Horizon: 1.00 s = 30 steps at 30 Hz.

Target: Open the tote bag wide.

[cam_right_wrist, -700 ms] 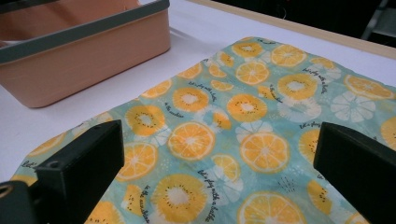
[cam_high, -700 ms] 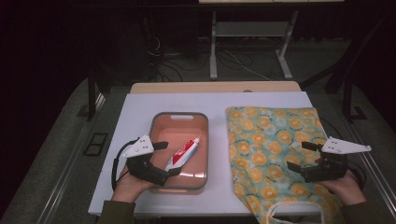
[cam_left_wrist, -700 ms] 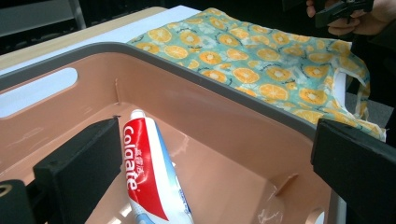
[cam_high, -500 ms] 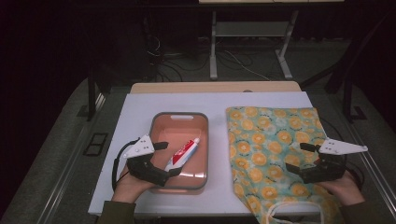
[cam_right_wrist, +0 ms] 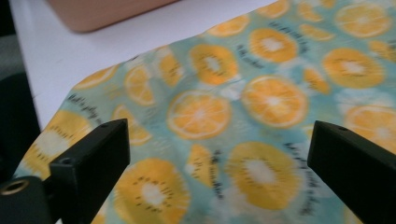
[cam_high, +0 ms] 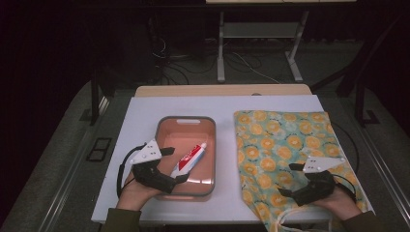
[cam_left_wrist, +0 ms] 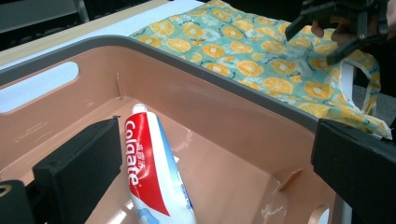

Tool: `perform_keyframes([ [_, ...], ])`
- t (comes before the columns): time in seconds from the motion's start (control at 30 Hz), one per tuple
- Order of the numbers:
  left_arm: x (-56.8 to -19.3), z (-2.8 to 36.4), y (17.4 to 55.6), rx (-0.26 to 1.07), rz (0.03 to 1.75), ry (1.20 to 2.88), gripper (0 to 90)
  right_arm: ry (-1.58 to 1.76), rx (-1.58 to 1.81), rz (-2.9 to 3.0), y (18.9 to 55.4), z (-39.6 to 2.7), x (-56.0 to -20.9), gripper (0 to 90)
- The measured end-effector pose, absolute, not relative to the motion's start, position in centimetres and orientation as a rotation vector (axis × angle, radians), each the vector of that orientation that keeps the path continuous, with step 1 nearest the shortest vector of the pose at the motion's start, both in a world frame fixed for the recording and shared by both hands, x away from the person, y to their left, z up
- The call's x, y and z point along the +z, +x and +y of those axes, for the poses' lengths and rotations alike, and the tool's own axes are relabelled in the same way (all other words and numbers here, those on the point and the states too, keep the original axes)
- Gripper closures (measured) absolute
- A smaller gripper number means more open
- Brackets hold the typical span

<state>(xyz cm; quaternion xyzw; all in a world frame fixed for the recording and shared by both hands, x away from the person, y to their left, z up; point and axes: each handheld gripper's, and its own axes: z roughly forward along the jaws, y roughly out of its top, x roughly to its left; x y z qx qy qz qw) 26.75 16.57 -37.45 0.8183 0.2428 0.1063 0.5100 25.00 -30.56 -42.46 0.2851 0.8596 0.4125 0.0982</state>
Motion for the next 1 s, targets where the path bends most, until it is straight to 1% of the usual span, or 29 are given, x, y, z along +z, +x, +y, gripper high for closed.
perform_keyframes([
  [0.1,-37.5,16.5,26.7,0.259,0.588,1.974,0.7,0.799,1.21,2.592,24.6,-29.5,-42.8,5.9],
  [0.17,-37.5,16.5,26.7,0.26,0.587,1.978,0.7,0.769,1.215,2.621,24.4,-28.7,-42.9,8.4],
  [0.3,-37.5,16.5,26.7,0.26,0.588,1.979,0.7,0.724,1.214,2.664,24.1,-27.5,-43.2,8.5],
  [0.33,-37.5,16.5,26.8,0.26,0.587,1.98,0.7,0.711,1.224,2.686,23.8,-26.8,-43.2,13.9],
  [0.63,-37.5,16.4,26.8,0.26,0.587,1.987,0.7,0.633,1.219,2.749,23.2,-24.1,-43.7,15.5],
  [0.83,-37.5,16.4,26.8,0.258,0.588,1.99,0.6,0.591,1.191,2.785,23.2,-23.0,-44.3,26.6],
  [0.93,-37.5,16.4,26.8,0.259,0.589,1.992,0.6,0.51,1.114,2.821,23.1,-22.3,-44.9,34.5],
  [1.0,-37.5,16.3,26.8,0.259,0.59,1.993,0.7,0.485,1.093,2.802,22.9,-22.3,-44.8,49.6],
])
